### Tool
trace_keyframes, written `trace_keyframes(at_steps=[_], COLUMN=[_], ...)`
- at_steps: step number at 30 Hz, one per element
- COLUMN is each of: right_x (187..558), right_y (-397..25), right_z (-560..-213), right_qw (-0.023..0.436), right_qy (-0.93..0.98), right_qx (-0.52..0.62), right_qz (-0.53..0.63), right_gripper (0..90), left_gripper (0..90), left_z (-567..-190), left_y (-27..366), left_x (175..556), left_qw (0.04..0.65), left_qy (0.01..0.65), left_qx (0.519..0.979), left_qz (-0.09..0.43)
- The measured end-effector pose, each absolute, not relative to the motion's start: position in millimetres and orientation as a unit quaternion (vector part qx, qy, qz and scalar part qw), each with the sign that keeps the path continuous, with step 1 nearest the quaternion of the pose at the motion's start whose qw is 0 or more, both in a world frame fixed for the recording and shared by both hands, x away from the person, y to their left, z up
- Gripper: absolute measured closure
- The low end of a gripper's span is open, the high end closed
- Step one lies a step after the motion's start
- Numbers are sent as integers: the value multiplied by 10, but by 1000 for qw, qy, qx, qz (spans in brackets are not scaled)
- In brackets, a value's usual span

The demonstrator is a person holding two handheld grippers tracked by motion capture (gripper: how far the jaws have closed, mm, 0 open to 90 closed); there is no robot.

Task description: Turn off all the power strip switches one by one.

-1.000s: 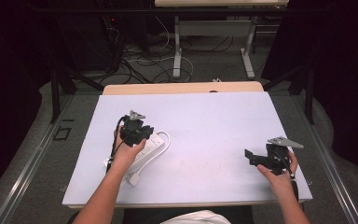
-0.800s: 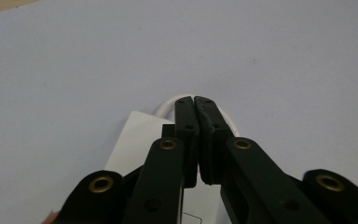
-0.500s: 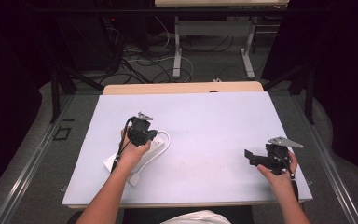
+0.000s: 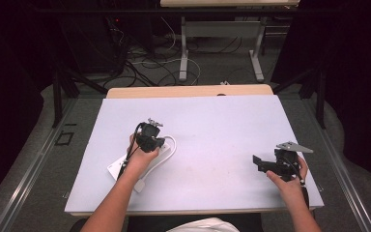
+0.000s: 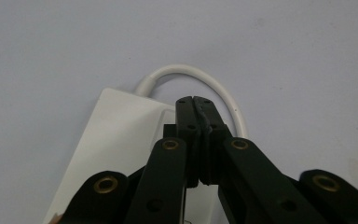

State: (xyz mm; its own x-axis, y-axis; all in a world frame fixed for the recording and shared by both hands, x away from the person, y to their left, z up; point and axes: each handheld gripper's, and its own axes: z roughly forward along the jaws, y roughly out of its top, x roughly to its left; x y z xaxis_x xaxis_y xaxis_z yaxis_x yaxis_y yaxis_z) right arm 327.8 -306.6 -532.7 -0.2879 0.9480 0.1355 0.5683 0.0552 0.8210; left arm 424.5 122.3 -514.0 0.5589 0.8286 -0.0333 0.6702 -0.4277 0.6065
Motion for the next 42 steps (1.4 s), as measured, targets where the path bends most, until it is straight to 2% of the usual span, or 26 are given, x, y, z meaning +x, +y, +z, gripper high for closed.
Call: trace_keyframes(at_steps=[17, 30, 42], right_x=[3284, 3292, 3295], right_y=[-3070, -3066, -3070], right_z=[-5332, -5341, -5342], right_qw=[222, 221, 222], right_qy=[692, 694, 694], right_qx=[552, 549, 548], right_qz=[409, 410, 410], right_gripper=[71, 71, 71], left_gripper=[900, 900, 900], left_z=[-5174, -5198, -5203], left_y=[1219, 1108, 1211], left_x=[4303, 4250, 4306], left_qw=[268, 242, 265], left_qy=[471, 446, 463], left_qx=[832, 847, 837], left_qz=[117, 158, 122])
